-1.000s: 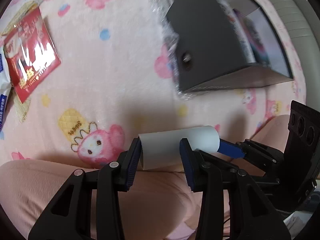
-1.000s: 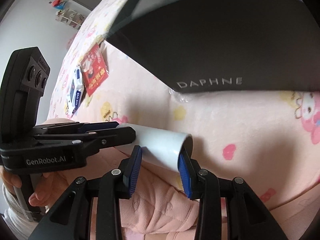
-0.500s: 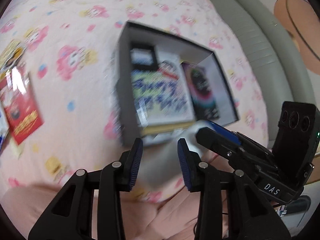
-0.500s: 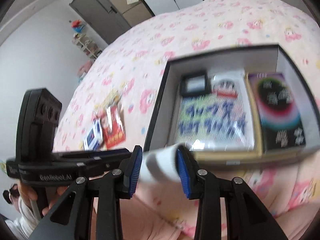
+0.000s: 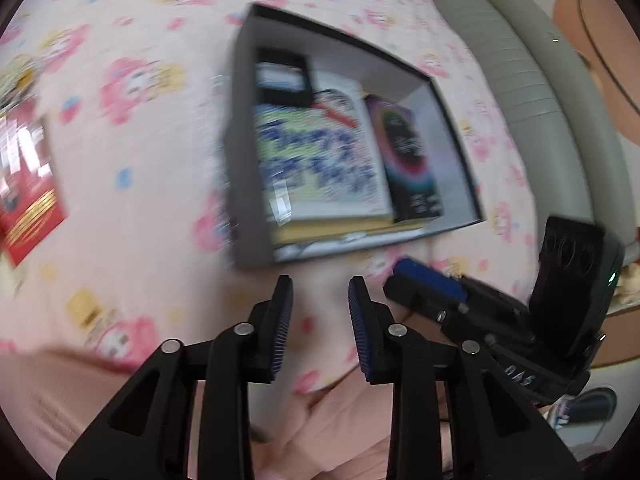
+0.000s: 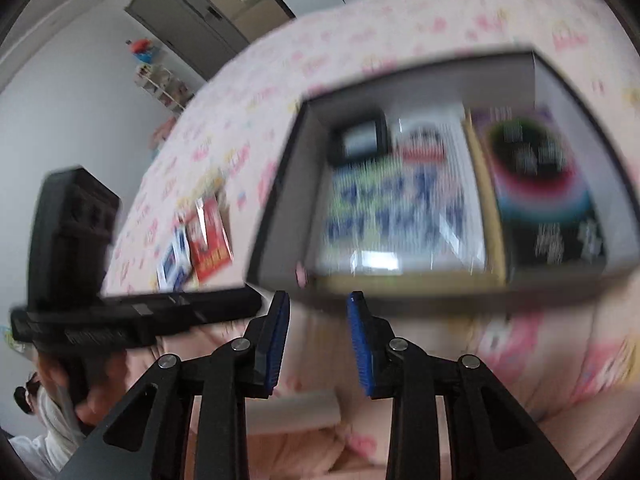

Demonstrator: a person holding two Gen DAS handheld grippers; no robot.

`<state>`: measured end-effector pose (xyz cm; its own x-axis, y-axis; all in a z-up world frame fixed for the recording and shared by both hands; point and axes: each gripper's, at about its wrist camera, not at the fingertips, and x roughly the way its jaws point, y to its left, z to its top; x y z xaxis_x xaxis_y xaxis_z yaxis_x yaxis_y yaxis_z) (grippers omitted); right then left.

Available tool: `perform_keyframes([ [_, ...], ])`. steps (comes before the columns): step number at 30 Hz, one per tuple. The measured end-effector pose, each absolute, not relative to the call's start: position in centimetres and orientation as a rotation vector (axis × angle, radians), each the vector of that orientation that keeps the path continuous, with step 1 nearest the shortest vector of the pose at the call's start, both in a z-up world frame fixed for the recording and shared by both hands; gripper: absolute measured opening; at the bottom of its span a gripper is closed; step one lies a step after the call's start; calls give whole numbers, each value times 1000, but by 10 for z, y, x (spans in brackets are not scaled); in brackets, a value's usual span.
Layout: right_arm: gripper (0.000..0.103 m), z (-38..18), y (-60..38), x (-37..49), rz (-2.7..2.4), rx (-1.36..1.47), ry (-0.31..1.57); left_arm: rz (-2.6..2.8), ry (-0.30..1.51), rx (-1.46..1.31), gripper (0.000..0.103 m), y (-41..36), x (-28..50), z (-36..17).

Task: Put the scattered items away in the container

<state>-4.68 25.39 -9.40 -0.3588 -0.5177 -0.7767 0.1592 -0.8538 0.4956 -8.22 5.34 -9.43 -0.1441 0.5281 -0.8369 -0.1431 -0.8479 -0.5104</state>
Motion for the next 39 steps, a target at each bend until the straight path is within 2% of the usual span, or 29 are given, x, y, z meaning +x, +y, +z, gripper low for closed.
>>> perform_keyframes([
  [12, 31, -195, 219, 3, -1999, 1836, -530, 1843, -498, -1921, 34, 32, -2, -141],
  [18, 31, -199, 208, 7, -2040, 1859, -409, 1713, -490, -1995, 32, 49, 24, -170],
  [19, 31, -200, 208, 7, -2047, 1862, -397, 1709, -480, -2004, 28, 53, 25, -175],
  [23, 31, -199, 209, 7, -2060, 1854, -401, 1746, -451, -2003, 25, 62, 23, -178],
  [29, 31, -199, 210, 4, -2080, 1863, -394, 1881, -372, -1956, 13, 62, 6, -167],
  [32, 32, -200, 213, 1, -2080, 1867, -427, 1965, -329, -1942, 14, 57, -7, -164],
  [39, 35, -200, 215, 1, -2062, 1875, -441, 1982, -370, -1937, 15, 50, -17, -170],
])
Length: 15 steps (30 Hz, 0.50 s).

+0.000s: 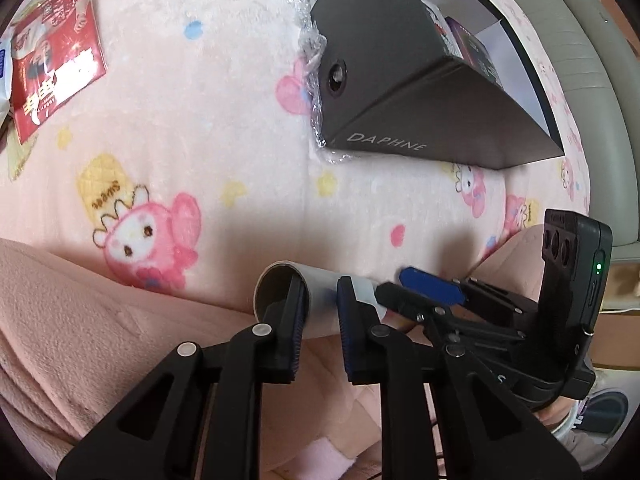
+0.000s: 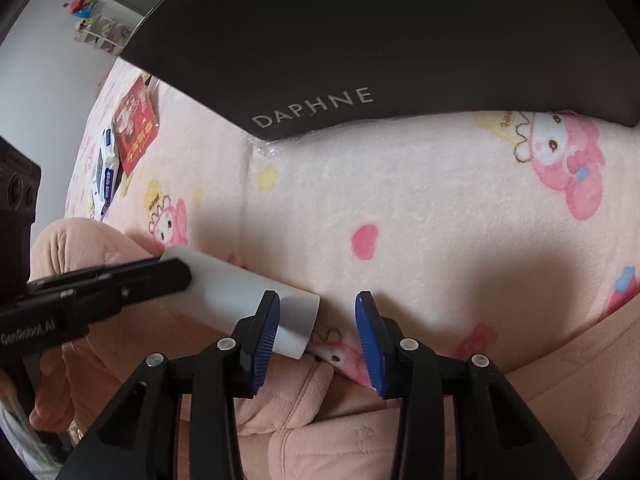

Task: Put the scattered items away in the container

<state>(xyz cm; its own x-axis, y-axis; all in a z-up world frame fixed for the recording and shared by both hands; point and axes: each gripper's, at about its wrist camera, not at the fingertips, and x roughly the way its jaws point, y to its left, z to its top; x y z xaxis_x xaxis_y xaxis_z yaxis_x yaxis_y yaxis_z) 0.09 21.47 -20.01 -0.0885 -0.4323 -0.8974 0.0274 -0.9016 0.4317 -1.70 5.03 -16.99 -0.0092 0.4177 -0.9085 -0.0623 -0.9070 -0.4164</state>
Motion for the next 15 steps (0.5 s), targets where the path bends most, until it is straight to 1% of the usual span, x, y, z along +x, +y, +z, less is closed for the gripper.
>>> perform_keyframes([
  [2, 37, -201, 213, 2, -2040, 1881, -435, 1988, -373, -1935, 15, 50, -19, -171],
  [5, 44, -203, 208, 4, -2017, 1905, -386, 2011, -353, -1931, 15, 47, -24, -173],
  [7, 45, -206, 200, 7, -1963, 1917, -355, 2036, -316, -1935, 15, 47, -30, -175],
  [9, 45, -211, 193, 9, -1884, 1925, -390, 2053, -279, -1943, 15, 48, -35, -177],
  [15, 45, -228, 184, 13, -1769, 1935, -504, 2025, -252, -1956, 15, 49, -38, -185],
])
